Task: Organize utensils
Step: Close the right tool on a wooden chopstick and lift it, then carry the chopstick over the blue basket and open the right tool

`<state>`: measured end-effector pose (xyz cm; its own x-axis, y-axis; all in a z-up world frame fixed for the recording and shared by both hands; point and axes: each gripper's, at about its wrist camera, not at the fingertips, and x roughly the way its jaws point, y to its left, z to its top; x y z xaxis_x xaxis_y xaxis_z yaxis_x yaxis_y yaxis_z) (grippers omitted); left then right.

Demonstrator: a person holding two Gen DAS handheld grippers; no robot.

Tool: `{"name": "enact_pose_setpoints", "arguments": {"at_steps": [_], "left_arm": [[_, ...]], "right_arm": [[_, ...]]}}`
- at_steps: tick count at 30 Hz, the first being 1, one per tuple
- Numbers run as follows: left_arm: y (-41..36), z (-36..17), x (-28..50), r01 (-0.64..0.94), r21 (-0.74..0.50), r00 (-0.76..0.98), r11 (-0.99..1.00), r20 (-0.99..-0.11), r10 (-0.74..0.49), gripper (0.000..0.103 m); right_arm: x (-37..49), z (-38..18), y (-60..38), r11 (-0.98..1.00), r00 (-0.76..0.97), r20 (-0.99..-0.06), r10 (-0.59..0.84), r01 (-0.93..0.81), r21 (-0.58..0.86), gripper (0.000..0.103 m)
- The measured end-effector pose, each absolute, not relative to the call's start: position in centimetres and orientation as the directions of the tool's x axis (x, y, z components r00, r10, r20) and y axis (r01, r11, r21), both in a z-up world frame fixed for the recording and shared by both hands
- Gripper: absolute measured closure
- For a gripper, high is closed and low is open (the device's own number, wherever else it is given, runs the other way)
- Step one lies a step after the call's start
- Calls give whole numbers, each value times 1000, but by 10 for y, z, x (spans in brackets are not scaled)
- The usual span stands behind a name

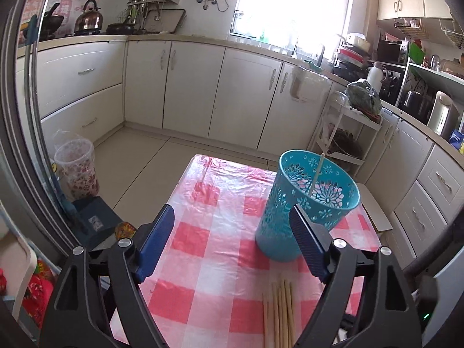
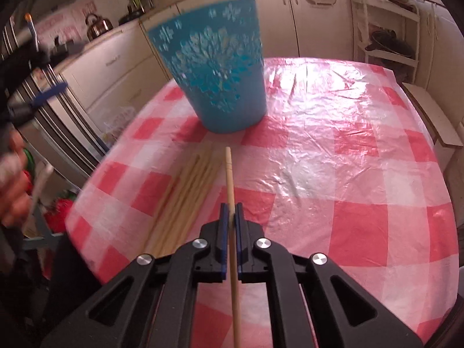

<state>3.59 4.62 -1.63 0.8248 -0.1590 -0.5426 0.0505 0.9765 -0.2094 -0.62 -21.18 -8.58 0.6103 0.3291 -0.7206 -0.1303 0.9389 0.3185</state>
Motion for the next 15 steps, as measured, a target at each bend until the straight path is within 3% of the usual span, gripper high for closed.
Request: {"name": "enact_pose_setpoints", "arguments": {"at_steps": [3,6,11,15], "left_arm": [[60,-26,20,24,-213,817,977,-560,-142,22],[73,-36,8,-4,-254,802,967,-579,-149,22],[70,-32,-5,8,-258,800,966,-578,-162,22],[65,-31,-11,22,-272,796,962,-577,-182,21]], "right_arm": [[-18,-40,-230,867,690,-568,448,-181,464,98],[-12,16,-238,830,785,-403,470,-237,505,98],[39,81,-236,819,892,-187,412,-273,505,98],[86,99,-229,853,948,-109,300,-216,475,97]]}}
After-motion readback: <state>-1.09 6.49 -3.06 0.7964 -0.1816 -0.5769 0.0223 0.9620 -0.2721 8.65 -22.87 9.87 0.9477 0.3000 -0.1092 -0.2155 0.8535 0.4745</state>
